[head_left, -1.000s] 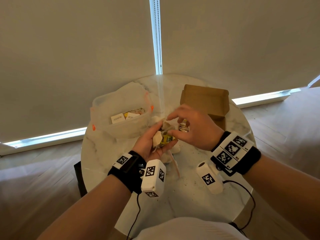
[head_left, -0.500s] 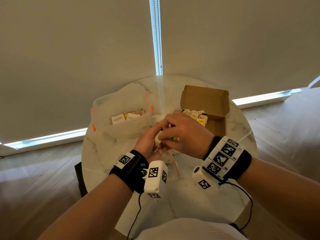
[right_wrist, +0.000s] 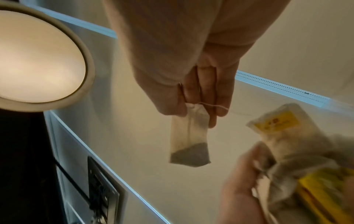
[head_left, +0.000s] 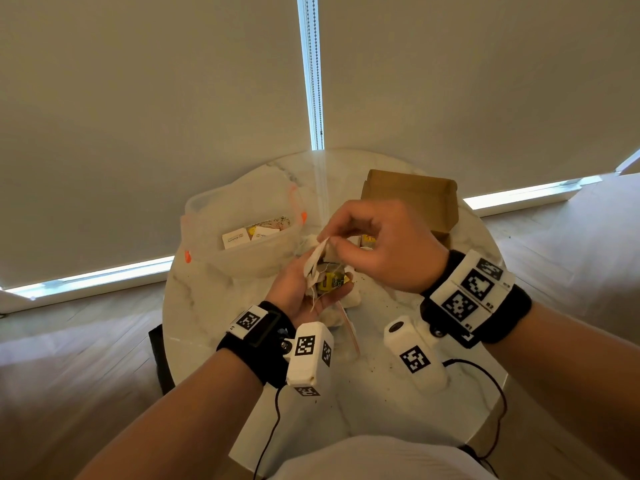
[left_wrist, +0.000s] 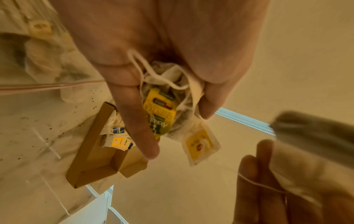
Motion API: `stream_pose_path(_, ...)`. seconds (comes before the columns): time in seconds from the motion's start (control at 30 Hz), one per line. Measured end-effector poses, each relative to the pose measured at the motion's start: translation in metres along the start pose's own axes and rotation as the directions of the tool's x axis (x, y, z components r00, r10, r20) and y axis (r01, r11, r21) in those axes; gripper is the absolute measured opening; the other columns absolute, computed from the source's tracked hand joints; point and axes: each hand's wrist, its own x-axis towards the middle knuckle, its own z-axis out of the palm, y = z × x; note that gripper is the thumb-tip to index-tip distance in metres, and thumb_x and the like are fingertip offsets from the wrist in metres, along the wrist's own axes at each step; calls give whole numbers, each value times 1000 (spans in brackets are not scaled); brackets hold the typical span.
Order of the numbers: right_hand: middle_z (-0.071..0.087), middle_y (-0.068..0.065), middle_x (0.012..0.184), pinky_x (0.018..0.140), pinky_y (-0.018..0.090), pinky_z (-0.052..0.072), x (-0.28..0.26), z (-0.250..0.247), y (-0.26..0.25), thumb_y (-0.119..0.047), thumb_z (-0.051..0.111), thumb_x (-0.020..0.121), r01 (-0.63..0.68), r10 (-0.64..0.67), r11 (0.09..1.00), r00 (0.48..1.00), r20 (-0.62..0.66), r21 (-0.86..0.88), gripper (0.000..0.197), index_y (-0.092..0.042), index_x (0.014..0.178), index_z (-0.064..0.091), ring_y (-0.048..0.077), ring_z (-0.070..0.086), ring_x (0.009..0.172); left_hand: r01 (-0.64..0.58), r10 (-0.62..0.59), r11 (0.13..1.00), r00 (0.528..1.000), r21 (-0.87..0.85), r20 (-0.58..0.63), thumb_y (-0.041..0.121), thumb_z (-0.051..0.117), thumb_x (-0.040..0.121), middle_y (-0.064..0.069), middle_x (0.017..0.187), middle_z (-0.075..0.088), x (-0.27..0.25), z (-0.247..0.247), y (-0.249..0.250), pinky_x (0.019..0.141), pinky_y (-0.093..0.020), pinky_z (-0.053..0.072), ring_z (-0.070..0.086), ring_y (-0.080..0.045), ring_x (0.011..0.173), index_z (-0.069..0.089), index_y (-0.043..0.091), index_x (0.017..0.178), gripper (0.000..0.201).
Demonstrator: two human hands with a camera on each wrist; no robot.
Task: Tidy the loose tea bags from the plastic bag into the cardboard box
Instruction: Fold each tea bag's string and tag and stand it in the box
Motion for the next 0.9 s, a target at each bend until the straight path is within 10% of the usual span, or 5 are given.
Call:
stream_pose_path(0.13, 71, 5, 81, 69, 29, 59, 8, -10, -5, 0, 67, 87, -22, 35, 994, 993, -113, 109, 9, -5, 92, 70, 14, 68, 73, 9, -8, 1000, 997, 13, -72, 37, 64, 89, -20, 110, 68, 1, -1, -1, 61, -33, 61, 73, -26, 83, 60, 1, 128, 53)
stream_pose_path(0.5, 68, 10, 75, 49, 45, 56, 19, -46, 1, -4, 68, 89, -61, 115, 985, 929, -351, 163, 10, -2, 98, 64, 34, 66, 57, -38, 46, 996, 995, 86, -90, 23, 60, 96, -15, 93, 71, -2, -2, -1, 60, -37, 61, 71, -31, 78, 68, 9, 99, 16)
stream_pose_path(0.73, 73, -7, 87, 66, 8, 48, 3, -40, 38, -8, 72, 86, -213, 198, 972, 970, -144, -99, 13, -18, 94, 75, -1, 66, 74, -51, 59, 993, 996, 110, -70, 22, 59, 97, -16, 94, 72, -4, 2, 0, 61, -38, 61, 70, -31, 81, 67, 8, 102, 18)
stream_pose_path(0.9, 70, -5, 100, 74, 4, 40, -6, -34, 48, -9, 66, 90, -149, 145, 932, 989, -37, -330, 18, -15, 105, 75, 6, 63, 85, -59, 68, 990, 995, 125, -72, 22, 60, 97, -17, 98, 72, -4, 2, 1, 65, -40, 61, 71, -30, 80, 67, 8, 107, 19)
